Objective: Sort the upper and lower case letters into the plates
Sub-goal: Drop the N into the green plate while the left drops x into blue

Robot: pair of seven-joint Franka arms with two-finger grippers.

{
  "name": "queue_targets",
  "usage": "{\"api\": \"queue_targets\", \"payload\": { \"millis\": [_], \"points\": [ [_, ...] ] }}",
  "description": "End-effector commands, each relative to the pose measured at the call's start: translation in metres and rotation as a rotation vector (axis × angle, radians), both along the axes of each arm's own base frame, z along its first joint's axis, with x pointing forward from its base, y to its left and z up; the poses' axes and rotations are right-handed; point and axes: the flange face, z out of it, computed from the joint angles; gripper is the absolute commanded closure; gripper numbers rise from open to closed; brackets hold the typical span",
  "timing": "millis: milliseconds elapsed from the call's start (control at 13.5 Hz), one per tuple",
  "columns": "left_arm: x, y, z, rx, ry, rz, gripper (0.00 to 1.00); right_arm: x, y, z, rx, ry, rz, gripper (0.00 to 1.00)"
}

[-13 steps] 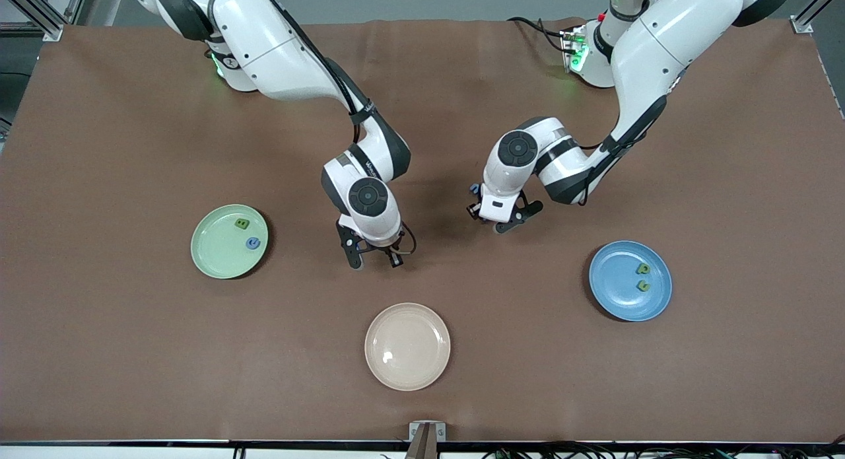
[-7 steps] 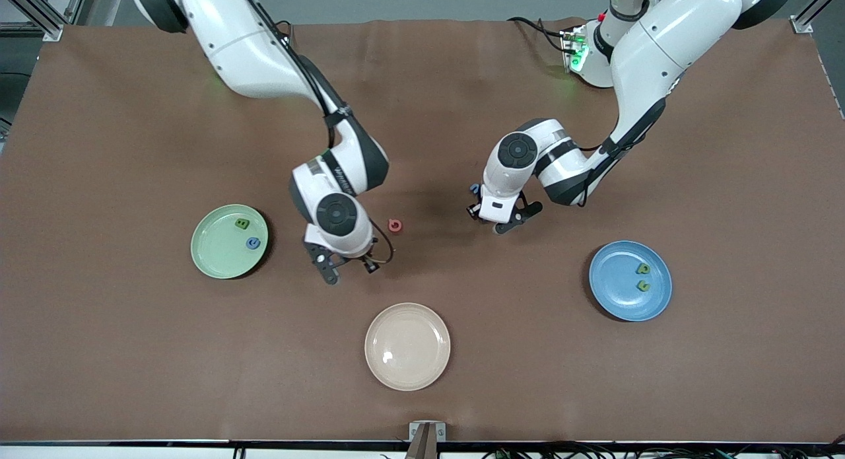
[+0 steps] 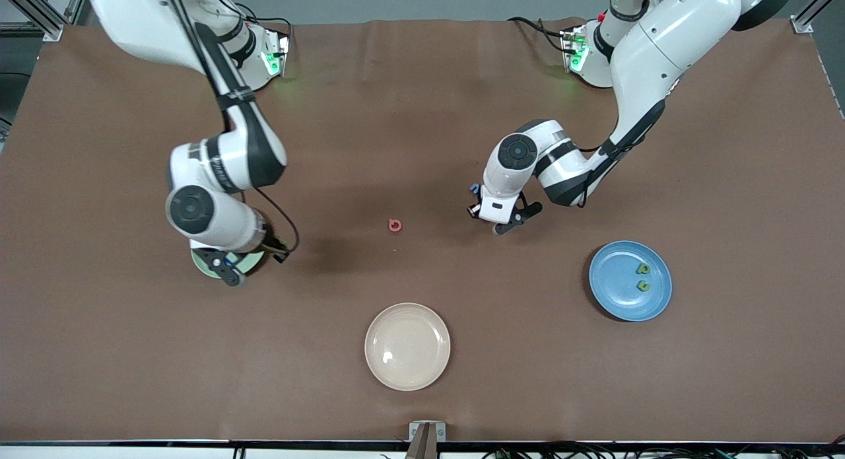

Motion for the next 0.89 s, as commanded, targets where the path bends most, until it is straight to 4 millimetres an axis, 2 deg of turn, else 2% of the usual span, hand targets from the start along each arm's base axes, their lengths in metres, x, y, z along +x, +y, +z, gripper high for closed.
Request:
{"api": "queue_targets", "payload": {
  "millis": [0,149,372,520,595,669,818],
  "points": [
    [0.006,-0.003,0.0,-0.01,-0.019,-0.004,0.82,-0.035,-0.046,-0.016,0.025,-0.032,0.087,1.0],
    [0.016,0.001,0.008,-0.008,-0.034,0.007,0.93,-0.047,-0.071,-0.033,0.031,-0.055,0.128,1.0],
    [0.044,0.02,0.027,-0.015,-0.077,0.048,0.93,-0.06,-0.107,-0.051,0.038,-0.079,0.189,0.99],
    [0.06,0.026,0.046,0.017,-0.099,0.057,0.96,-0.065,-0.129,-0.061,0.04,-0.09,0.221,0.99],
    [0.071,0.035,0.054,0.053,-0.097,0.045,0.97,-0.067,-0.136,-0.065,0.04,-0.096,0.231,0.99],
    [0.085,0.054,0.062,0.076,-0.099,0.043,0.97,-0.07,-0.146,-0.069,0.039,-0.105,0.238,0.99],
    [0.101,0.087,0.068,0.091,-0.103,-0.012,0.97,-0.07,-0.154,-0.071,0.039,-0.115,0.257,0.98]
  ]
}}
